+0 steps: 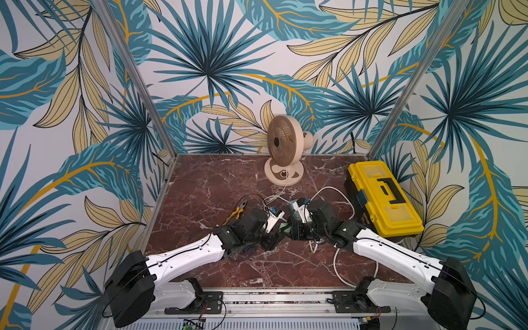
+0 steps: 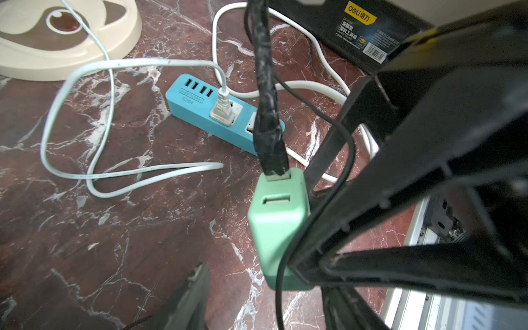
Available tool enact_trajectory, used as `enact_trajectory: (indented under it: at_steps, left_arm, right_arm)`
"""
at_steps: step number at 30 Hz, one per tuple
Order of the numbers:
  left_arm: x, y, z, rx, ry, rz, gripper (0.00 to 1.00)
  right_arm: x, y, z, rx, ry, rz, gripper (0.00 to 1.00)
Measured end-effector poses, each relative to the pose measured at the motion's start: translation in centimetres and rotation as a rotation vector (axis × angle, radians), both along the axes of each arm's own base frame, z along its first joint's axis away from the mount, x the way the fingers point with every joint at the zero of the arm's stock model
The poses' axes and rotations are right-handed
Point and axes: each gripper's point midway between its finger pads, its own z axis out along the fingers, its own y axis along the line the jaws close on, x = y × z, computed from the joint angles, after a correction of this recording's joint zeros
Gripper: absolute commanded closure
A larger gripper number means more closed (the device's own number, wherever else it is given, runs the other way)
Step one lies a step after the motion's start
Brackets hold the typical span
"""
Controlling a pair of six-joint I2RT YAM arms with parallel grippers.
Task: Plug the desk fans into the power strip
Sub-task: Pick up the plug from the center of the board.
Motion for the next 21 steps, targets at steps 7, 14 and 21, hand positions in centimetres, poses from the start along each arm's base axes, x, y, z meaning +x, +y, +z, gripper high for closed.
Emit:
enact_trajectory:
  at_steps: [7, 14, 21]
  left_arm:
    - [0.1, -0.1, -0.4, 0.012, -0.001, 0.000, 0.57]
    - [-0.2, -0.3, -0.4, -0.001, 0.020, -0.011, 1.00]
    - [-0.7, -0.2, -0.2, -0.004, 0.036, -0.033, 1.00]
  right_arm:
    - [0.1, 0.8, 0.4, 0.078, 0.008, 0.000, 0.70]
    - [0.3, 0.9, 0.5, 0.106, 0.002, -0.005, 0.54]
    - [-0.3, -0.7, 0.9, 0.043, -0.021, 0.035, 0.04]
